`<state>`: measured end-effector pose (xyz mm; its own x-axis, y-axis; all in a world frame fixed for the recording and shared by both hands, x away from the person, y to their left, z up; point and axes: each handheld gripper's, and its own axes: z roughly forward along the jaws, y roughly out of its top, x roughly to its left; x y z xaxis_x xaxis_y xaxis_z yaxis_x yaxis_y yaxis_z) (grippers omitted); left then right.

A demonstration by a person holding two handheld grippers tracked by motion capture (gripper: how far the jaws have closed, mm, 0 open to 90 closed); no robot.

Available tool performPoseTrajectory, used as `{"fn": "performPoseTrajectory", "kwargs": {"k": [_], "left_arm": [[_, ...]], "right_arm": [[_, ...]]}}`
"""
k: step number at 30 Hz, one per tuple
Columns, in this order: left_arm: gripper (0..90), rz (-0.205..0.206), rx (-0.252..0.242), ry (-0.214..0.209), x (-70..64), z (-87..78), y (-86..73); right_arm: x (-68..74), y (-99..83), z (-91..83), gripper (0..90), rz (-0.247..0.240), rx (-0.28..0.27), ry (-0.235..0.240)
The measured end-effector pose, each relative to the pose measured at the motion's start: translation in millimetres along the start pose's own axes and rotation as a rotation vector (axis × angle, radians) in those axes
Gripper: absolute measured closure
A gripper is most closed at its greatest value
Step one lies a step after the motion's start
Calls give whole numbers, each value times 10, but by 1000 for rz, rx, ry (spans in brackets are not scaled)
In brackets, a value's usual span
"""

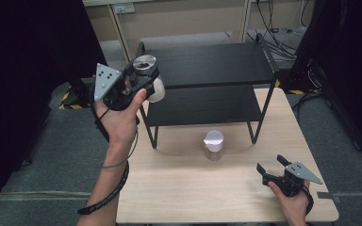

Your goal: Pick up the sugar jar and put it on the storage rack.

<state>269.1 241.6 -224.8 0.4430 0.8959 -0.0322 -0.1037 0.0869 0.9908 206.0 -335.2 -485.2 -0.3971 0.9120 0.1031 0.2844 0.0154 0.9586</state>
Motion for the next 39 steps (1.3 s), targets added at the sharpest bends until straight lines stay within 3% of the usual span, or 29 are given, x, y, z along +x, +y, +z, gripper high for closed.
{"fn": "performPoseTrajectory", "kwargs": {"k": [15,22,32,39], "left_arm": [[347,-8,19,46,37,323,78],[347,-22,24,62,71,458,13],[346,2,24,77,111,574,-74],[345,-5,20,77,133,620,-135]], "right_arm": [[-10,-1,0,91,0,0,3],[-12,2,1,91,0,1,5],[-11,-1,0,91,-2,0,6],[-9,0,0,91,-4,0,6]]}}
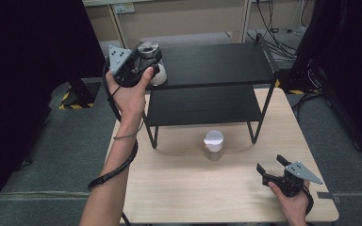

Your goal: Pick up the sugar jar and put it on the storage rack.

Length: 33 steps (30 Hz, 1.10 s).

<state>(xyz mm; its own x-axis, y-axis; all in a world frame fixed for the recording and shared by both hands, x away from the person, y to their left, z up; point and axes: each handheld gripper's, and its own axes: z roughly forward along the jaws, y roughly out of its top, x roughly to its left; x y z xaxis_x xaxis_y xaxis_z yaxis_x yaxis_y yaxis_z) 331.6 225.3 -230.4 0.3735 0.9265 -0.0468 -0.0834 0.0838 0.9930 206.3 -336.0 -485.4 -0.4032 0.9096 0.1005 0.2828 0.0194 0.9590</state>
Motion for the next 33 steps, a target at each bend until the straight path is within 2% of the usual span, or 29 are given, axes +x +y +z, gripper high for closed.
{"fn": "performPoseTrajectory", "kwargs": {"k": [9,18,23,28,33], "left_arm": [[327,-9,0,-32,48,7,27],[255,-4,7,-23,59,-67,9],[225,-17,12,-27,72,-176,4],[219,-7,5,-76,112,-402,-65],[219,3,-26,-93,138,-654,-189]], "right_arm": [[5,2,1,91,-7,2,0],[6,3,1,91,-8,2,1],[2,-1,-1,91,-6,0,1],[3,-2,-2,91,-2,-1,0],[2,0,-1,91,2,0,-1]]}}
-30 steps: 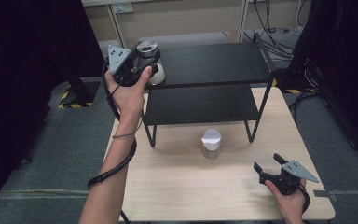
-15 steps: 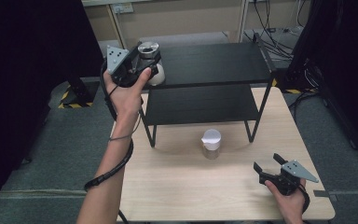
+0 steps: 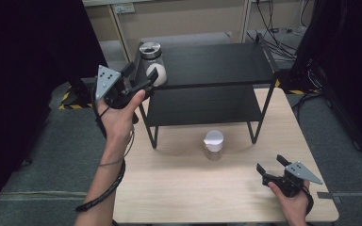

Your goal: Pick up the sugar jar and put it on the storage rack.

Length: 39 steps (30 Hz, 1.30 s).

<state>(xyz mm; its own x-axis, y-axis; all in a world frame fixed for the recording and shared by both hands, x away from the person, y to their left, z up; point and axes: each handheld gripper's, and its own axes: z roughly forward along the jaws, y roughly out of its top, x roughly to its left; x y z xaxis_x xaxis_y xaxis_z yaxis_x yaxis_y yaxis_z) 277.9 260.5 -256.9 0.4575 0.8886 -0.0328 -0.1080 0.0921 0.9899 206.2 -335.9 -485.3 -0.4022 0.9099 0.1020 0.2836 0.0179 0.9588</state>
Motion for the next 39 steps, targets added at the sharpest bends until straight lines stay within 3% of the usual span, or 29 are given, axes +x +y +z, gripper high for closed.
{"fn": "performPoseTrajectory", "kwargs": {"k": [6,11,14,16,18,25,30,32,35,37,39], "left_arm": [[201,9,-3,-10,-47,-156,-94],[129,-51,-28,-45,-75,-283,-262],[133,-89,-32,-65,-72,-353,-360],[172,-88,-29,-91,-53,-384,-421],[175,-52,-25,-82,-83,-414,-472],[221,15,6,-78,-168,-545,-681],[286,32,-18,-124,-170,-625,-935],[294,3,-24,-146,-154,-658,-1040],[294,-9,-24,-146,-158,-687,-1109],[293,-46,-33,-161,-143,-709,-1180],[289,-43,-30,-144,-177,-740,-1223]], "right_arm": [[7,0,0,91,-2,0,-3],[5,-9,-4,91,0,-5,-3],[4,-5,-2,91,0,-3,-2],[5,-4,-2,91,-3,-2,-2],[4,-5,-2,91,-3,-3,-2],[1,-8,-3,91,-1,-4,-2],[4,-5,-2,91,-3,-2,-2],[6,-5,-2,91,-6,-2,-3],[5,-7,-4,91,-5,-4,-2],[2,-9,-4,91,-3,-4,-1],[0,-9,-5,91,-1,-4,0]]}}
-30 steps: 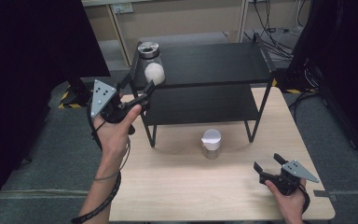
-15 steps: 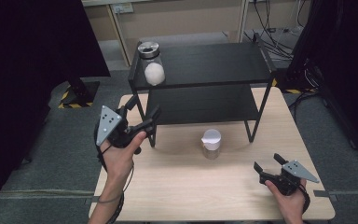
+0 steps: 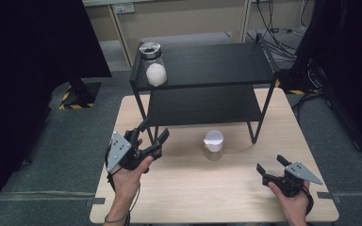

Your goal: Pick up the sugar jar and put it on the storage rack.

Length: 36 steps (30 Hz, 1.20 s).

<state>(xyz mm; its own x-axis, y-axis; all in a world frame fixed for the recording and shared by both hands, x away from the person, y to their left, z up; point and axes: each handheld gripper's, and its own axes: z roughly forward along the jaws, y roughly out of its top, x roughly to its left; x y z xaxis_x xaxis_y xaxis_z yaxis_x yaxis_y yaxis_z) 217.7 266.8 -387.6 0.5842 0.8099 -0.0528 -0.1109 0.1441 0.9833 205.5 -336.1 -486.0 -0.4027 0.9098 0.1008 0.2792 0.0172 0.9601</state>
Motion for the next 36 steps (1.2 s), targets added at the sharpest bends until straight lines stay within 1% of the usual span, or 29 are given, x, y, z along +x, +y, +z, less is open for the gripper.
{"fn": "performPoseTrajectory", "kwargs": {"k": [1,4,5,8,9,12,14,16,18,22,26,27,29,32,33,35,36], "left_arm": [[288,5,0,3,-7,-9,-19],[288,-17,-4,-16,-1,-42,-126],[288,-24,1,-23,4,-49,-148],[293,-64,14,-40,32,-68,-212],[292,-68,20,-40,32,-72,-227],[288,-57,48,-22,10,-83,-237],[278,-64,70,-10,-10,-91,-227],[274,-73,80,-12,-12,-96,-235],[278,-69,82,-7,-31,-101,-253],[313,-108,79,-27,-14,-101,-302],[320,-124,48,-40,-8,-105,-377],[319,-131,44,-42,-14,-106,-386],[312,-120,42,-36,-35,-107,-394],[310,-115,49,-38,-43,-103,-404],[308,-119,52,-44,-40,-101,-411],[287,-128,56,-38,-56,-99,-420],[270,-147,57,-42,-54,-99,-424]], "right_arm": [[-1,0,-1,91,1,0,0],[-5,-2,-2,91,3,-1,2],[-7,-2,-2,91,3,-1,3],[-7,0,-3,91,4,0,4],[-7,0,-3,91,4,1,5],[-7,2,-3,91,4,2,5],[-8,1,-3,91,5,2,5],[-9,1,-3,91,5,1,5],[-10,1,-3,91,5,1,6],[-13,-1,-4,91,5,0,7],[-16,-1,-4,91,6,0,8],[-16,-1,-4,91,7,0,8],[-16,1,-3,91,7,1,8],[-16,3,-2,91,6,3,9],[-15,4,-2,91,6,3,9],[-16,4,-2,91,4,3,10],[-16,3,-3,91,5,3,10]]}}
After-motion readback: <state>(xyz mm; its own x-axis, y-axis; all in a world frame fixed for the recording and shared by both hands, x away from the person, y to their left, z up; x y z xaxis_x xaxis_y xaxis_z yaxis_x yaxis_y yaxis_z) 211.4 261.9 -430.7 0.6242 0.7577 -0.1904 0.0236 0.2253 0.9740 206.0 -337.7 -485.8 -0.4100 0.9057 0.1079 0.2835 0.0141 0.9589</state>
